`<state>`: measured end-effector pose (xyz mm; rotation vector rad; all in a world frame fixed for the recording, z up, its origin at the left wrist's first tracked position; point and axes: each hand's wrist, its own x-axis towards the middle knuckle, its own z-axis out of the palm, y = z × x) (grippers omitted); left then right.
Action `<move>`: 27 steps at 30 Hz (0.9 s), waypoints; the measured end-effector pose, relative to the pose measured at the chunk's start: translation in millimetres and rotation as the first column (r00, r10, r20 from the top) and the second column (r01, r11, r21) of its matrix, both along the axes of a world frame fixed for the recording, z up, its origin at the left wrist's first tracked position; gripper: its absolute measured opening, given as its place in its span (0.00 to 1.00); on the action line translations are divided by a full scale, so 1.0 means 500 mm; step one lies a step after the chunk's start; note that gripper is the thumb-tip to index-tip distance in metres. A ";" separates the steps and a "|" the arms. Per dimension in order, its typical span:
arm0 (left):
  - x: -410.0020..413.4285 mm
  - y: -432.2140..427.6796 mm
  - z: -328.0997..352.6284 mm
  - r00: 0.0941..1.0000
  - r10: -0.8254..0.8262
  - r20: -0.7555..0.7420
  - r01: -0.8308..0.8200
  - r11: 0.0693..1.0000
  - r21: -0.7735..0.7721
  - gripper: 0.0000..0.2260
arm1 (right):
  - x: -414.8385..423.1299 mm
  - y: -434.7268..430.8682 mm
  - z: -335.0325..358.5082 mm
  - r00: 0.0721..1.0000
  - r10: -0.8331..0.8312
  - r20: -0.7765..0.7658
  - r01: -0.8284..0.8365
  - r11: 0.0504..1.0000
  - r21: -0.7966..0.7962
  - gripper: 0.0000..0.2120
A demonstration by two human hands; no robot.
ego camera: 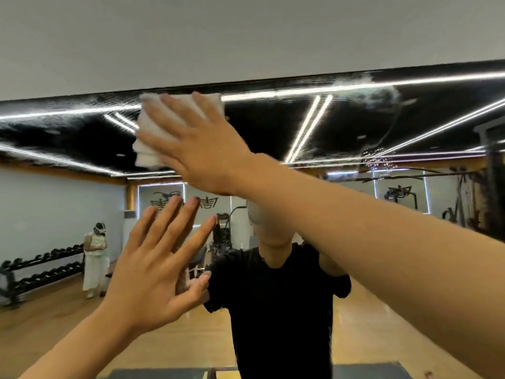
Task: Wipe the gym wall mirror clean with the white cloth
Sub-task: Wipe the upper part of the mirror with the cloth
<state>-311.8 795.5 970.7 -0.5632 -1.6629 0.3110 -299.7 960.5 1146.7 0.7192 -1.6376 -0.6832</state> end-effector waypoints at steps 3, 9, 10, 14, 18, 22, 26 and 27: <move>0.001 0.005 0.001 1.000 0.013 -0.015 -0.014 1.000 -0.012 0.37 | 0.014 0.149 0.014 0.999 0.007 0.039 -0.012 0.994 0.112 0.27; -0.002 0.017 -0.003 0.999 -0.007 -0.053 0.008 1.000 0.010 0.39 | 0.030 0.359 -0.008 0.995 -0.101 0.012 0.101 0.966 -0.240 0.29; -0.003 0.018 -0.002 0.999 -0.002 -0.052 0.002 1.000 0.004 0.40 | 0.027 0.326 -0.002 0.995 -0.097 0.000 0.094 0.960 -0.262 0.29; -0.005 0.009 0.000 1.000 0.007 -0.028 -0.007 1.000 0.011 0.40 | 0.011 0.088 0.035 0.999 -0.042 -0.022 0.039 0.988 -0.151 0.29; -0.003 -0.008 0.001 0.999 0.023 -0.024 -0.023 0.999 -0.034 0.38 | 0.001 -0.060 0.012 0.998 -0.053 -0.037 0.054 0.998 0.027 0.27; -0.006 -0.011 0.004 0.997 0.053 -0.052 -0.056 0.997 -0.060 0.38 | 0.003 0.080 0.024 1.000 0.009 -0.019 -0.008 1.000 0.011 0.27; -0.003 -0.009 0.007 0.998 0.040 -0.054 -0.043 0.997 -0.064 0.39 | 0.019 0.317 0.032 0.999 -0.053 -0.009 0.050 0.972 -0.231 0.28; -0.005 -0.009 0.006 0.998 0.035 -0.050 -0.039 0.997 -0.065 0.39 | 0.028 0.378 0.027 0.997 -0.072 -0.012 0.066 0.955 -0.289 0.28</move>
